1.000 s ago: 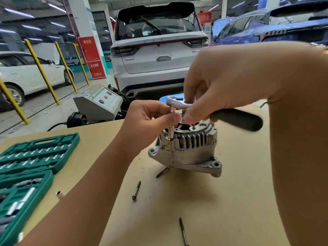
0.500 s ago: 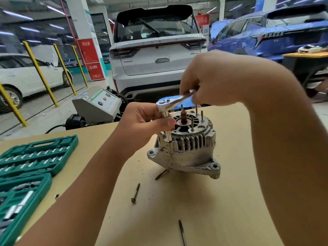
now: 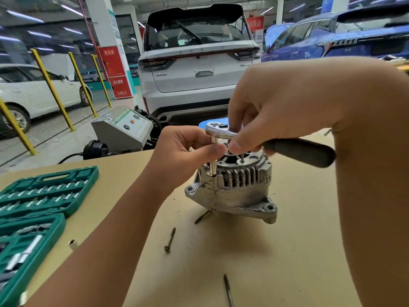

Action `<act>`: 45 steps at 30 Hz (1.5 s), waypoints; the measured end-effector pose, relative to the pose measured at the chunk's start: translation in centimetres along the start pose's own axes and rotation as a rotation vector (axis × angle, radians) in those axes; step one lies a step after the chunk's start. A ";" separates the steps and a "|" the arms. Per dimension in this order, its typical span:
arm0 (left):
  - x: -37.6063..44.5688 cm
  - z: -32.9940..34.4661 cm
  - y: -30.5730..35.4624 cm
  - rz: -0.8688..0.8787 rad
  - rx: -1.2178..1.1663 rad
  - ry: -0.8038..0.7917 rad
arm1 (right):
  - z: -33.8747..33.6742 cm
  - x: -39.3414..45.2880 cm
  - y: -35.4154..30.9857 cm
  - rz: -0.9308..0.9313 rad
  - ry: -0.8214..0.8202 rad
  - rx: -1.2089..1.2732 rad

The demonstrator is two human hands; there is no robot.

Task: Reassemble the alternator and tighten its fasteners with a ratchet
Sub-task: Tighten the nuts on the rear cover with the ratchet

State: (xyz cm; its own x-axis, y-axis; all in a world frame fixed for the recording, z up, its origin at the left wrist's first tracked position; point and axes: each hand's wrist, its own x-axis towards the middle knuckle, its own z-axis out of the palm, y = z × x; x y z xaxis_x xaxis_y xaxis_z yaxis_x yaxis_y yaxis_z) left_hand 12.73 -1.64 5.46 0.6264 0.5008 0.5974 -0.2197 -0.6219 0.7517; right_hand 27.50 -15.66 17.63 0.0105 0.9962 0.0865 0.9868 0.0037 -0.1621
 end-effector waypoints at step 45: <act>-0.2 -0.7 -0.5 0.017 0.021 -0.045 | 0.7 4.0 -3.2 0.004 0.009 -0.661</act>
State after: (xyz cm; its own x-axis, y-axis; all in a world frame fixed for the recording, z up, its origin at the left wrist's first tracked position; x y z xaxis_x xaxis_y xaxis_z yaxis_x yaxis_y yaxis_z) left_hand 12.16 -0.99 5.16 0.6558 0.4626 0.5966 -0.2150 -0.6430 0.7350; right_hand 24.26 -11.60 17.81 0.0130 0.9953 0.0962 0.8780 -0.0573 0.4752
